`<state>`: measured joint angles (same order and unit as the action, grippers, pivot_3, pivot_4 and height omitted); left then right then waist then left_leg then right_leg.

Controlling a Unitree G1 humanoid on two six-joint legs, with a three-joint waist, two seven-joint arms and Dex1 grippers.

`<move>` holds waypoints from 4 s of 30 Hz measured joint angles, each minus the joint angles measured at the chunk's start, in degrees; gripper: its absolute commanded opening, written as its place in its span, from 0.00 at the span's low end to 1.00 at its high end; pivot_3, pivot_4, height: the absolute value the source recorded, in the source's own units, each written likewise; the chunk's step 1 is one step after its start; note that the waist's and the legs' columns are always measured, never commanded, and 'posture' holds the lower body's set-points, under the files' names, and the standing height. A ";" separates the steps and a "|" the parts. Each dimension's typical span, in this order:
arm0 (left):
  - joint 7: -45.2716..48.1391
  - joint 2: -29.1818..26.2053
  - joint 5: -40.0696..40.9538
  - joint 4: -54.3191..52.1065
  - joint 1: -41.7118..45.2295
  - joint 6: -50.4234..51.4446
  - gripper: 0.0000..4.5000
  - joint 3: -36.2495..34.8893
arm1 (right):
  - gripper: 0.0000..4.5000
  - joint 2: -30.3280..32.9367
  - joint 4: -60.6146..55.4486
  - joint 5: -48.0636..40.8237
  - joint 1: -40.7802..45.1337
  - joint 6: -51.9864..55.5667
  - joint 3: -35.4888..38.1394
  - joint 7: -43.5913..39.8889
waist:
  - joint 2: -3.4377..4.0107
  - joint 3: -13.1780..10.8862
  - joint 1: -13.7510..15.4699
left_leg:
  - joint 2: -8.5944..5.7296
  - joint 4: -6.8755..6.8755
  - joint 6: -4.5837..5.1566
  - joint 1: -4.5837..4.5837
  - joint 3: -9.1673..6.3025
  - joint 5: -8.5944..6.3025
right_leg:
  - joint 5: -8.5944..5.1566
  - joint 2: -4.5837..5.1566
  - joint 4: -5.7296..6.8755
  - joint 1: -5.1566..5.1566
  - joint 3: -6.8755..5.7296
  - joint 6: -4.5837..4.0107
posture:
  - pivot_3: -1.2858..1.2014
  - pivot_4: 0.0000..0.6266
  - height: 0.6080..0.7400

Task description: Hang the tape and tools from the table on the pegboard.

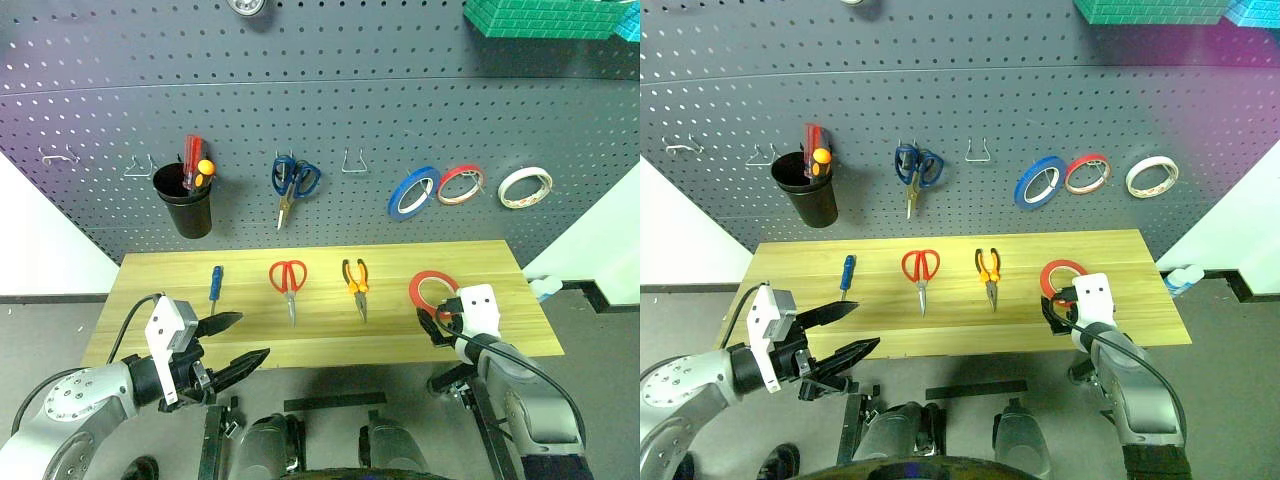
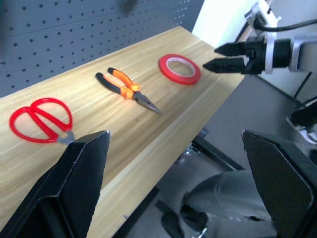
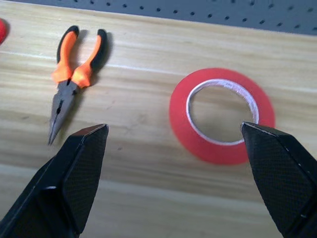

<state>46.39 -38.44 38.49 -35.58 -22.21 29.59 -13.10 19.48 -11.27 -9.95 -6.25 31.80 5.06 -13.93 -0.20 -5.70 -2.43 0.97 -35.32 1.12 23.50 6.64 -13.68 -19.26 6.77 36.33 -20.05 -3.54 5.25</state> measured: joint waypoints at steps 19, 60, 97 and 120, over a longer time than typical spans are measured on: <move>3.87 2.06 -4.35 5.59 -2.00 -7.51 0.99 1.74 | 1.00 -0.28 17.59 4.87 10.28 -3.61 -4.19 -0.49 | 0.00 0.01 -0.11 | 0.01 -0.03 0.12 -0.01 0.01 0.10 | 0.07 -0.03 0.11 0.02 -0.01 0.14 | 0.51 0.12 1.00; 5.24 1.23 -1.56 4.93 -2.30 -7.50 0.99 0.10 | 1.00 2.68 45.93 8.77 26.88 -8.27 -6.40 -8.77 | 0.05 -0.01 -0.16 | 0.10 -0.68 0.00 -0.03 -0.08 0.00 | 0.05 -0.02 0.81 0.02 -0.01 0.17 | 0.52 0.10 1.00; 16.52 1.69 -4.21 12.54 -6.46 -17.62 1.00 -3.35 | 0.15 1.92 58.15 10.95 32.19 -11.05 -6.97 -11.16 | 0.03 0.00 -0.17 | 0.11 -0.60 -0.02 -0.03 -0.09 -0.03 | -0.05 0.05 0.77 -0.06 0.01 -0.03 | 0.53 0.11 1.00; 13.30 0.93 -2.80 9.05 -1.32 -11.27 1.00 -1.91 | 0.15 -0.09 43.87 -1.15 23.45 -10.69 3.71 -15.44 | 0.08 0.03 -0.14 | 0.08 -0.55 -0.03 0.03 -0.07 -0.02 | 0.04 0.04 0.76 -0.12 0.01 0.15 | 0.51 0.06 1.00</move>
<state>59.69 -37.51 35.69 -26.53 -23.53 18.32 -15.01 19.39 32.60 -11.11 17.20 21.11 8.77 -29.37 -0.12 -5.68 -2.57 1.05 -35.87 1.09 23.53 6.56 -13.70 -19.22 6.81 37.09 -20.16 -3.53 5.40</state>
